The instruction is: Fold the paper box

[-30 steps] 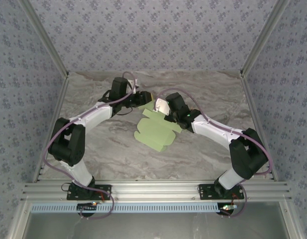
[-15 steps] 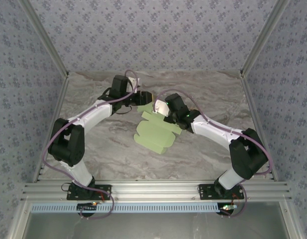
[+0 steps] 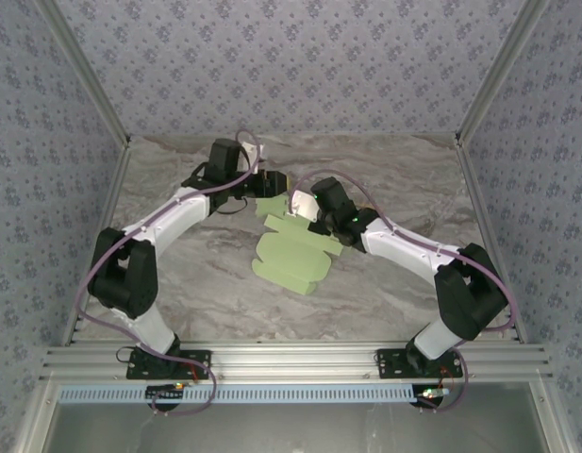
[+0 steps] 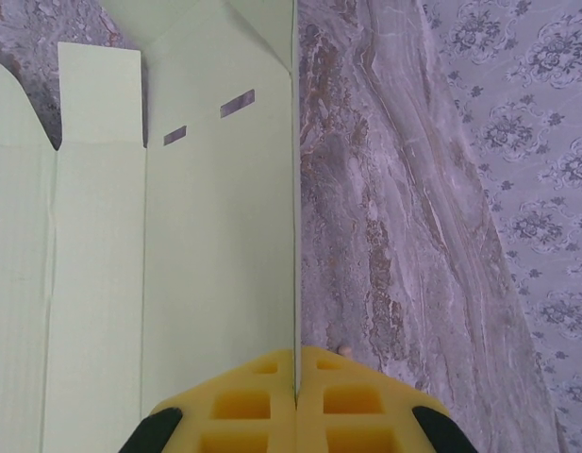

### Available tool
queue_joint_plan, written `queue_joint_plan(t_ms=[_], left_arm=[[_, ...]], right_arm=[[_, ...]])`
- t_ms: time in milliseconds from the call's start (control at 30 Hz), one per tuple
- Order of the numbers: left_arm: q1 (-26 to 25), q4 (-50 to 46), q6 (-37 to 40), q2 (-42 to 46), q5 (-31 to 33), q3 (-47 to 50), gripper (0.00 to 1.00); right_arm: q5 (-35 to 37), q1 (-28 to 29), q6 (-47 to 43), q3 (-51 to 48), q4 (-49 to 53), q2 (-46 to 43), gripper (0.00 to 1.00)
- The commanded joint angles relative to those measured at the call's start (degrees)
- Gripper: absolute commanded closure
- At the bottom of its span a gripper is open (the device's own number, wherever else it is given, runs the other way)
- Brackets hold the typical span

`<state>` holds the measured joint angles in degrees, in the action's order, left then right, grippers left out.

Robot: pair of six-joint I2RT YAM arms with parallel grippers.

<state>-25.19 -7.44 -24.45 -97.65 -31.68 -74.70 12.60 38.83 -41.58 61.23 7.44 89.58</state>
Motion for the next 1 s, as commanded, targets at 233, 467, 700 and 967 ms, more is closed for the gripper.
queue_joint_plan(t_ms=[233, 467, 700, 967], left_arm=[[-1.69, -4.92, 0.88, -1.32, -0.30, -0.70, 0.54], [-1.96, -0.92, -3.83, -1.47, -2.71, 1.08, 0.59], [-2.05, -1.06, -5.37, -1.10, 0.82, 1.82, 0.56], [-2.18, -2.07, -5.07, -0.74, 3.00, 2.20, 0.54]], right_arm=[[0.76, 0.13, 0.00, 1.85, 0.27, 0.46, 1.00], [1.79, 0.42, 0.95, 1.87, -0.63, 0.72, 1.00], [2.23, 0.71, 1.57, 1.46, -1.20, 0.23, 1.00], [2.50, 0.80, 1.59, 1.22, -1.03, -0.41, 1.00]])
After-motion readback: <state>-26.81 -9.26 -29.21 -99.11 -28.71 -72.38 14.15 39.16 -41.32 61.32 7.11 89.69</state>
